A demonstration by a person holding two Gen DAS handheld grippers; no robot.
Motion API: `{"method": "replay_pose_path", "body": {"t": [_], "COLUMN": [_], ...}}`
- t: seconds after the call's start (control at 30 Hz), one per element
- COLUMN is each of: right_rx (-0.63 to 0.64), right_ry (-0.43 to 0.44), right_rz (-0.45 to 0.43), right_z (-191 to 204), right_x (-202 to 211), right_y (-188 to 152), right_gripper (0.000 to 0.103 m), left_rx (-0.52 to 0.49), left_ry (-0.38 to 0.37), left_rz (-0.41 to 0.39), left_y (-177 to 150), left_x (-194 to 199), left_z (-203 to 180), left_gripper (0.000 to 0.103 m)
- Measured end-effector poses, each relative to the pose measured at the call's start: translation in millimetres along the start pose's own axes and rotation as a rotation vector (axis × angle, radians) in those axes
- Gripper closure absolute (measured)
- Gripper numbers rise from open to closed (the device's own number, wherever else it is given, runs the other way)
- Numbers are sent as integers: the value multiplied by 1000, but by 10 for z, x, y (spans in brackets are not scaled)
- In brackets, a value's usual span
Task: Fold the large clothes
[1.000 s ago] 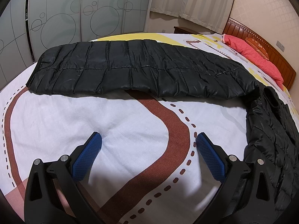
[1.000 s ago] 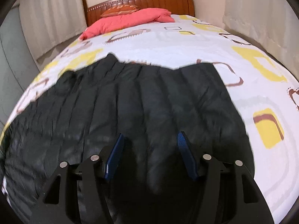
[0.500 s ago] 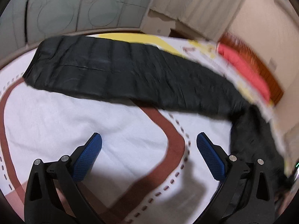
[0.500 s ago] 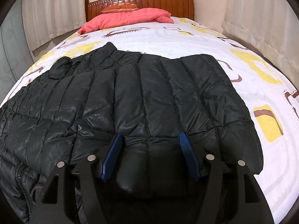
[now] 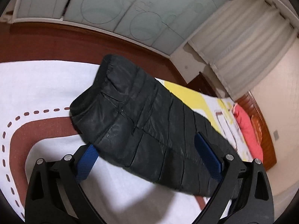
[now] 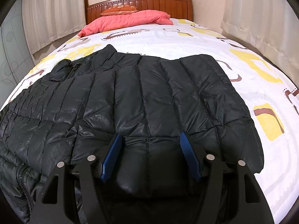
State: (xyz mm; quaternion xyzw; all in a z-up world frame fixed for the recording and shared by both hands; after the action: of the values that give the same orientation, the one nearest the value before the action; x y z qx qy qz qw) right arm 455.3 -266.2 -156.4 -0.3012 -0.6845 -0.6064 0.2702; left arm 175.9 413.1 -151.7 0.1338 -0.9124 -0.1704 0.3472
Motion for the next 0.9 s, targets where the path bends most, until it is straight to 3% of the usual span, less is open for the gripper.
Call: {"method": "replay_pose_path", "body": {"t": [0.07, 0.17, 0.23, 0.33, 0.43, 0.53, 0.67, 0.77, 0.9], "right_rx": [-1, -3, -5, -13, -22, -23, -22, -22, -25], "right_ry": [-3, -4, -3, -4, -1, -2, -2, 0, 5], "right_rz": [-2, -3, -4, -7, -11, -11, -12, -12, -13], "right_z": [-1, 0, -7, -4, -14, -12, -16, -19, -20], "right_x": [5, 10, 12, 13, 12, 9, 7, 7, 7], "right_y": [0, 2, 1, 2, 0, -1, -1, -4, -7], "right_gripper": [38, 38, 38, 38, 38, 38, 38, 38, 38], "left_rx": [33, 120, 154, 103, 93, 8, -155, -325, -501], "left_ry": [31, 5, -32, -13, -49, -33, -83, -148, -225], "left_rz": [-22, -35, -32, -30, -17, -45, -101, -109, -38], "left_y": [25, 116, 184, 201, 217, 200, 36, -320, -973], "left_x": [11, 70, 56, 20, -4, 30, 191, 314, 365], "left_z": [34, 203, 266, 227, 180, 4, -504, -1080, -1727], "left_gripper": [39, 63, 67, 77, 94, 97, 98, 98, 99]}}
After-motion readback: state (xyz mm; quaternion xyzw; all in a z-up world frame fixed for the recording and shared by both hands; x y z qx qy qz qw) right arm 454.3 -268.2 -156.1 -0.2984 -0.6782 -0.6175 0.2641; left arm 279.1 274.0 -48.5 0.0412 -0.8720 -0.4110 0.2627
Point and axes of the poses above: each gripper's, at about its wrist camera, not at the fingertips, and x roughly against the way its jaws point, z to its left, y to its top, the point moved 2 cm from there along -x, roughly the way its jaws point, and after that the axes turned 13 degrees about x, right-handed, at the moved point
